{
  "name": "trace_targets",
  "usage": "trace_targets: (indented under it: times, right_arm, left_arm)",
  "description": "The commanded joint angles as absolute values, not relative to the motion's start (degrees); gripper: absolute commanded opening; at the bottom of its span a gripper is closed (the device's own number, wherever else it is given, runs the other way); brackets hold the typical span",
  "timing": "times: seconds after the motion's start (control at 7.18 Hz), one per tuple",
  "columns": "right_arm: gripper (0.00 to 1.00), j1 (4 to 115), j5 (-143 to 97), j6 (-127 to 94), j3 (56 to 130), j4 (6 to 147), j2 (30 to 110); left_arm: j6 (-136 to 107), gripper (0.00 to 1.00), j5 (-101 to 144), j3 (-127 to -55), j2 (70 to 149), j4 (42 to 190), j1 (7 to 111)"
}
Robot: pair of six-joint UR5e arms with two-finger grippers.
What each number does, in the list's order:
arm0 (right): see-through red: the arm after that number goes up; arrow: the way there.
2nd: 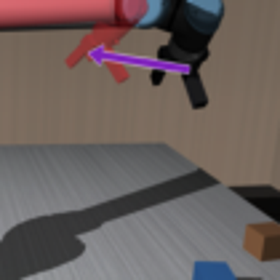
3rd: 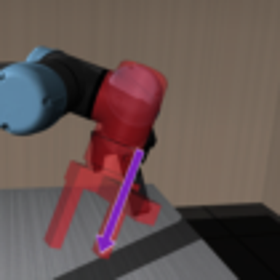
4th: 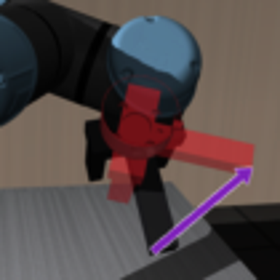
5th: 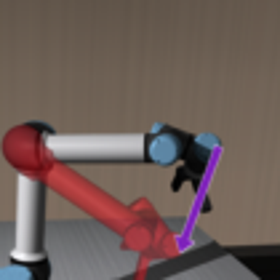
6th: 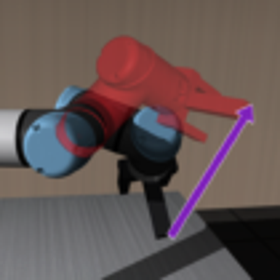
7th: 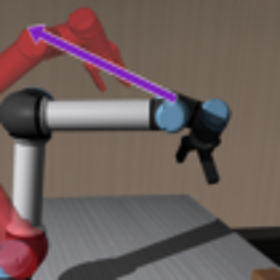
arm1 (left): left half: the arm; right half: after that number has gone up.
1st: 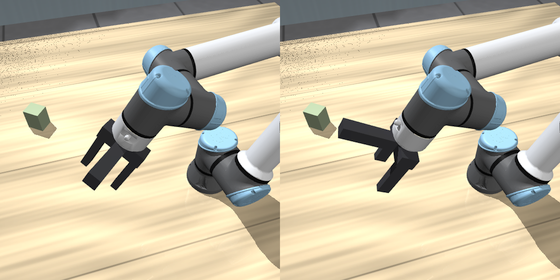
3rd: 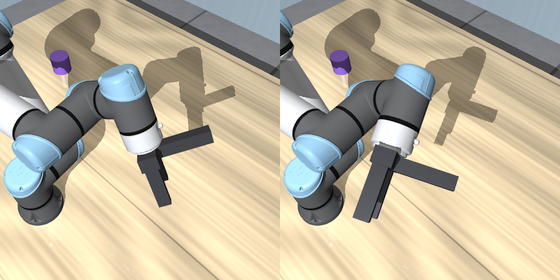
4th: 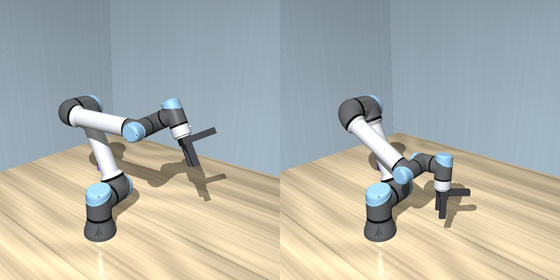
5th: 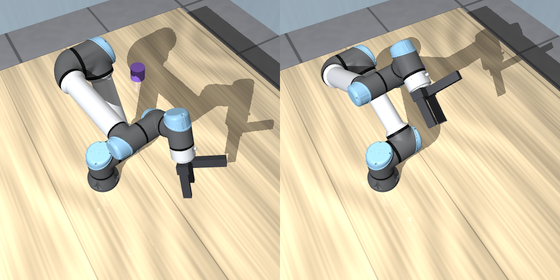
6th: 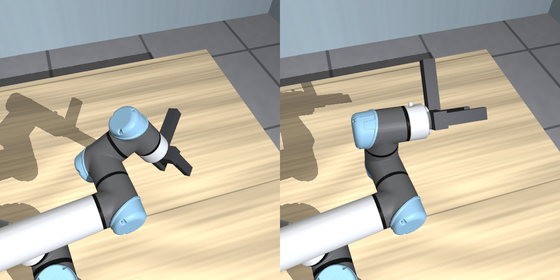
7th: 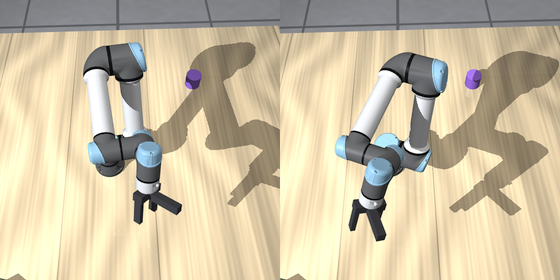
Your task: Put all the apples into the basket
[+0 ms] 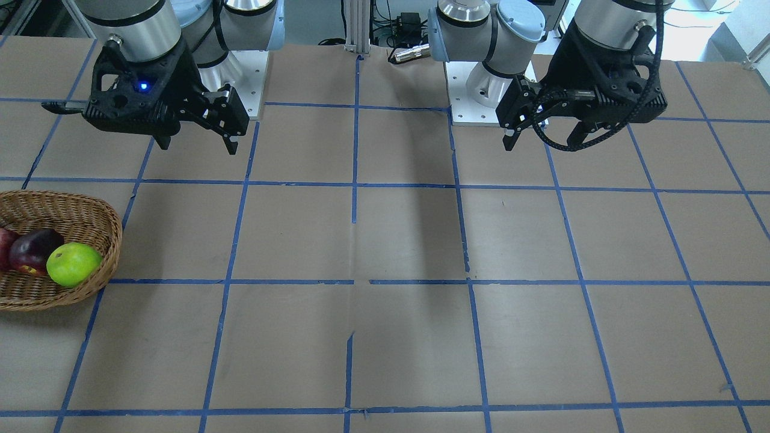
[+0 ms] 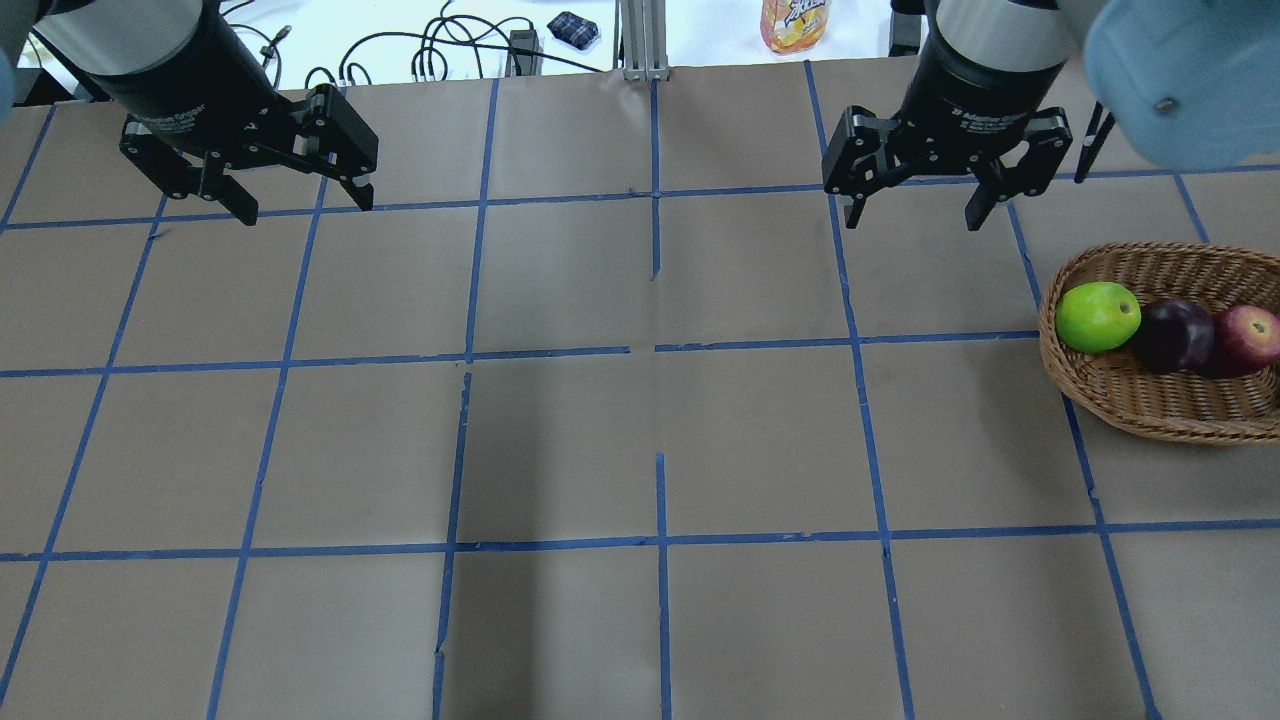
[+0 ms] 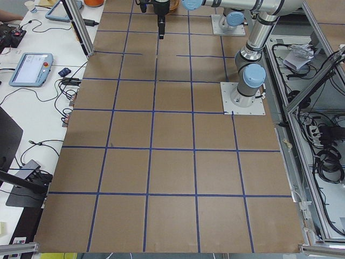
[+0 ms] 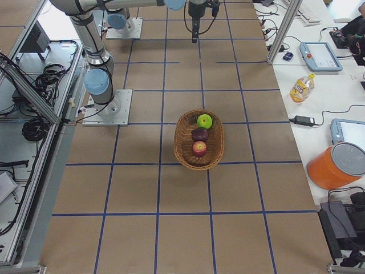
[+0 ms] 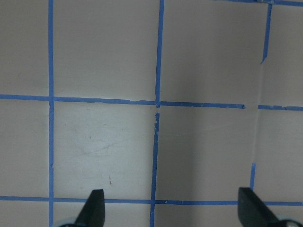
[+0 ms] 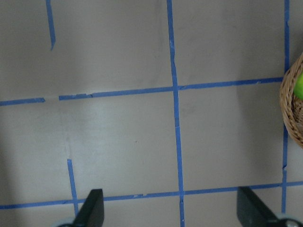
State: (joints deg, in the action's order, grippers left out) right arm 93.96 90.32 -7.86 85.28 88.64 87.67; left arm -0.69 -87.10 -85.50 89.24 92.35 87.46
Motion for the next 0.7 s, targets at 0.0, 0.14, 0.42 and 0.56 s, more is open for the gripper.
trace_targets:
  times: [0.0, 0.14, 0.42, 0.56]
  right_arm:
    - [1.0, 93.6, 91.5, -6.6, 80.6, 87.7, 84.6]
    - [1.0, 93.5, 90.9, -6.6, 80.8, 86.1, 84.7]
    - [1.0, 93.6, 90.9, -6.5, 80.6, 86.2, 84.8]
    - [1.0, 93.6, 90.9, -6.5, 80.6, 86.2, 84.8]
  left_arm:
    - [-0.4, 1.0, -87.3, -86.0, 89.4, 92.3, 87.5]
    - [-0.4, 1.0, -87.4, -86.0, 88.9, 92.3, 87.5]
    - [-0.4, 1.0, -87.5, -86.0, 88.9, 92.4, 87.5]
    - [-0.4, 1.0, -87.5, -86.0, 88.6, 92.4, 87.5]
